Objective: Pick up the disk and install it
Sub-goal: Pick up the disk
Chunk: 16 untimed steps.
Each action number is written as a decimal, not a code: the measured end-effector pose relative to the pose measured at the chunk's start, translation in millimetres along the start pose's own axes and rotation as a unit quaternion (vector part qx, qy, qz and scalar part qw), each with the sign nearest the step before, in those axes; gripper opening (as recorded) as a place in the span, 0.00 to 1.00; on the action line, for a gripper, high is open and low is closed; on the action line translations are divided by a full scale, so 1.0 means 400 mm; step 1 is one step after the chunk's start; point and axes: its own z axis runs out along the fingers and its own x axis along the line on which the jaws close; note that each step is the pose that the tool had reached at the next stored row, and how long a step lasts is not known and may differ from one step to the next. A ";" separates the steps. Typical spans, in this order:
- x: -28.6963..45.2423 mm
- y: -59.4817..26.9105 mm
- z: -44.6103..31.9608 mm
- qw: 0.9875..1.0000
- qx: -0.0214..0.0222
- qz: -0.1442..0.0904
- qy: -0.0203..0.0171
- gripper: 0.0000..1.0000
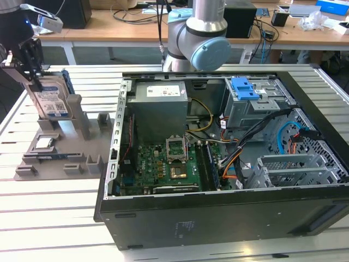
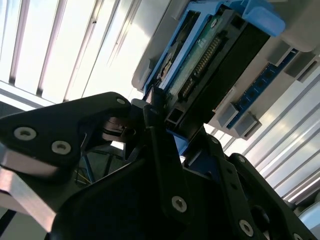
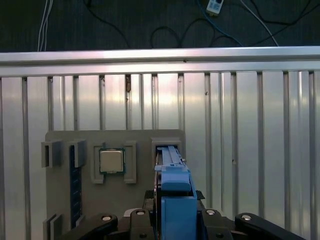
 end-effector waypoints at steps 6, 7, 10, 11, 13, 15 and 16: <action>-0.001 0.000 -0.030 1.000 0.000 0.000 0.000 0.36; -0.001 0.000 -0.033 1.000 0.000 0.000 0.000 0.36; -0.001 0.000 -0.046 1.000 0.000 0.000 0.000 0.36; -0.001 0.000 -0.049 1.000 0.000 0.000 0.000 0.36; -0.001 0.001 -0.056 1.000 0.000 0.000 0.000 0.36; -0.001 0.001 -0.068 1.000 0.000 0.000 0.000 0.36; -0.001 0.001 -0.074 1.000 0.000 0.000 0.000 0.36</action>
